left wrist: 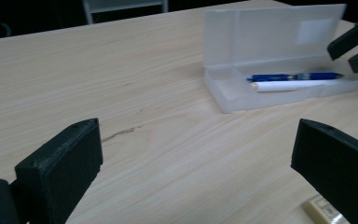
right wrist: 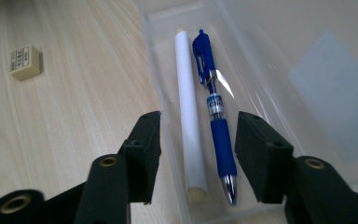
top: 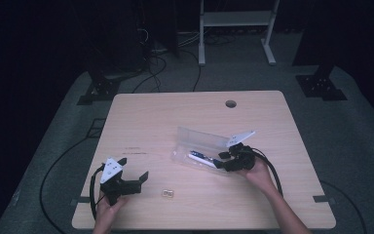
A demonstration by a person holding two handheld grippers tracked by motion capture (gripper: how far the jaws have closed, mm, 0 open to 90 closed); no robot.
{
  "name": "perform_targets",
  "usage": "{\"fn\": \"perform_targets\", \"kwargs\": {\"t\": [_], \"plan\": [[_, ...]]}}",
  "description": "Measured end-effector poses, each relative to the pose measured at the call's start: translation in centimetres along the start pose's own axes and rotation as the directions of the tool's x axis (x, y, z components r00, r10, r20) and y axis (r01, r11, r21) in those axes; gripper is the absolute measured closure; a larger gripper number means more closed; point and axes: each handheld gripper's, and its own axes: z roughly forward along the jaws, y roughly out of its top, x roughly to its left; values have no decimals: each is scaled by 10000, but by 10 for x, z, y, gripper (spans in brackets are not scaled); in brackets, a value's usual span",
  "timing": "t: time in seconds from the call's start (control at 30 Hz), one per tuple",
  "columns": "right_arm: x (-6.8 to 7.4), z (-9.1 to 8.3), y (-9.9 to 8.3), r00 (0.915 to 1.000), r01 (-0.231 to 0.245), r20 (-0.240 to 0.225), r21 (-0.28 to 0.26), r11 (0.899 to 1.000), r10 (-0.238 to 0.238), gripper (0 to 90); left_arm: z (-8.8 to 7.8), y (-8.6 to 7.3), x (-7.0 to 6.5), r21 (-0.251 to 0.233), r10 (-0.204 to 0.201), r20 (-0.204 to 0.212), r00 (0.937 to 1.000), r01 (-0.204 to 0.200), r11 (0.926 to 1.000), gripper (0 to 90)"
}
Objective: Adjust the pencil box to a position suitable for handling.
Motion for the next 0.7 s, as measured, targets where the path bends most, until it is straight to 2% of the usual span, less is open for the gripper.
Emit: {"fn": "perform_targets", "kwargs": {"t": [0.1,0.23,0.33,0.4,0.43,0.6,0.7], "plan": [[2,-7,-6,9999,-112,-77,-80,9999,112,452,0,0,-2,43,221,433,9988,-223,9997,11],[7,-17,-16,9999,-68,82,-88,9999,69,431,-2,-1,-3,-88,486,1208,9915,-479,9988,11],[9,-26,-23,9997,-168,177,-123,9998,171,421,-2,-1,-3,-106,551,1363,9891,-541,9985,11],[10,-29,-27,9996,-206,204,-144,9997,209,418,-3,-1,-2,-132,641,1671,9839,-627,9979,11],[11,-32,-30,9995,-182,261,-117,9998,185,410,-3,-1,-3,-110,679,1604,9847,-670,9977,11],[16,-38,-38,9992,-243,325,13,9997,242,366,-4,0,-5,-82,833,1817,9798,-832,9965,12],[19,-43,-45,9991,-165,388,-177,9997,172,357,-3,1,-8,-36,881,2061,9745,-893,9960,12]]}}
